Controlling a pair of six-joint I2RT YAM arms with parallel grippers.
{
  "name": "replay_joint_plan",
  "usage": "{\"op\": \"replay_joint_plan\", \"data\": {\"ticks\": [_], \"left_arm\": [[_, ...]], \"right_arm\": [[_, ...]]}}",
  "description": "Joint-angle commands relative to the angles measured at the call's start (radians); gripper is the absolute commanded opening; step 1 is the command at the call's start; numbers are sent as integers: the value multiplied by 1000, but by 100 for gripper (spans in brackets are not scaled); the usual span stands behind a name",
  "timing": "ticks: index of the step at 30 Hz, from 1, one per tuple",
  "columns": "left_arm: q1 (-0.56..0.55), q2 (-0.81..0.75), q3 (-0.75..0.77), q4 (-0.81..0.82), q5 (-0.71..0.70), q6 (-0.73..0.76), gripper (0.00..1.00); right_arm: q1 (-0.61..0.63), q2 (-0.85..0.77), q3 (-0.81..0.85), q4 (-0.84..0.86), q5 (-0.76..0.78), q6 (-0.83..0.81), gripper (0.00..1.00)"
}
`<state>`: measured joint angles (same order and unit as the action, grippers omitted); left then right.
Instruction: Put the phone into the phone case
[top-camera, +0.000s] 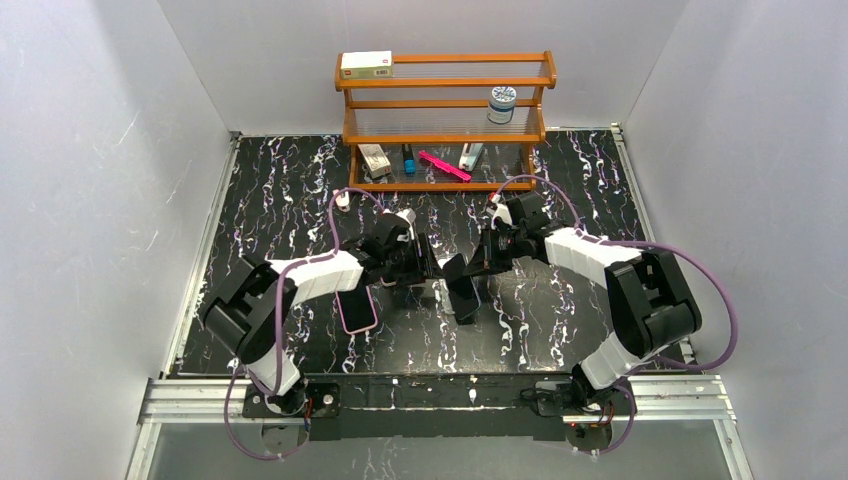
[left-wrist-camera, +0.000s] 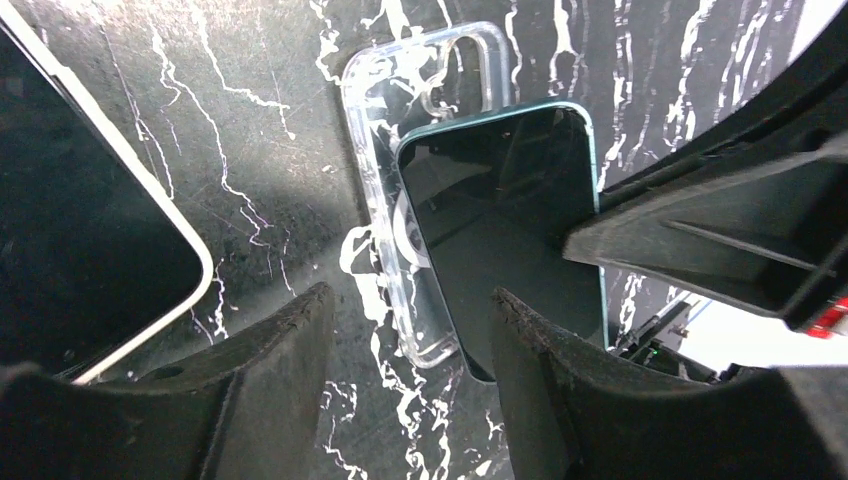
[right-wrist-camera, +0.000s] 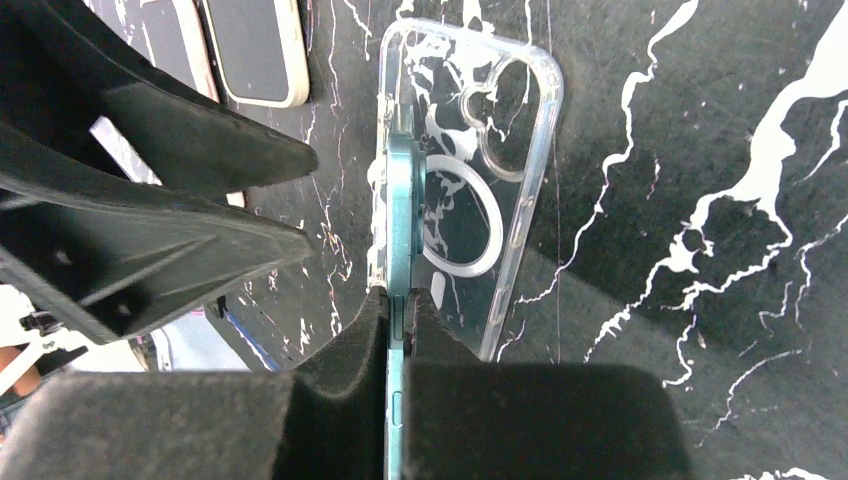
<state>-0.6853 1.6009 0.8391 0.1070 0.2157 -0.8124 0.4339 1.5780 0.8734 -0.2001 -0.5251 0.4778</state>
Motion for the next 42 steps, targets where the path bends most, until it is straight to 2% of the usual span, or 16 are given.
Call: {"op": "replay_joint_plan", "data": {"ticks": [1, 8, 18, 42], "left_arm": [[-17, 38, 31, 65, -25, -11, 53], [-19, 96, 27, 95, -5, -14, 50], [-22, 136, 15, 138, 33, -20, 44], [-79, 172, -17, 229, 75, -66, 38]], "right_arm": [[-20, 21, 5, 105, -61, 25, 1], [-45, 46, 19, 130, -90, 31, 1], [-53, 84, -55, 260, -78, 54, 1], [-53, 130, -274, 568, -61, 269, 1]]}}
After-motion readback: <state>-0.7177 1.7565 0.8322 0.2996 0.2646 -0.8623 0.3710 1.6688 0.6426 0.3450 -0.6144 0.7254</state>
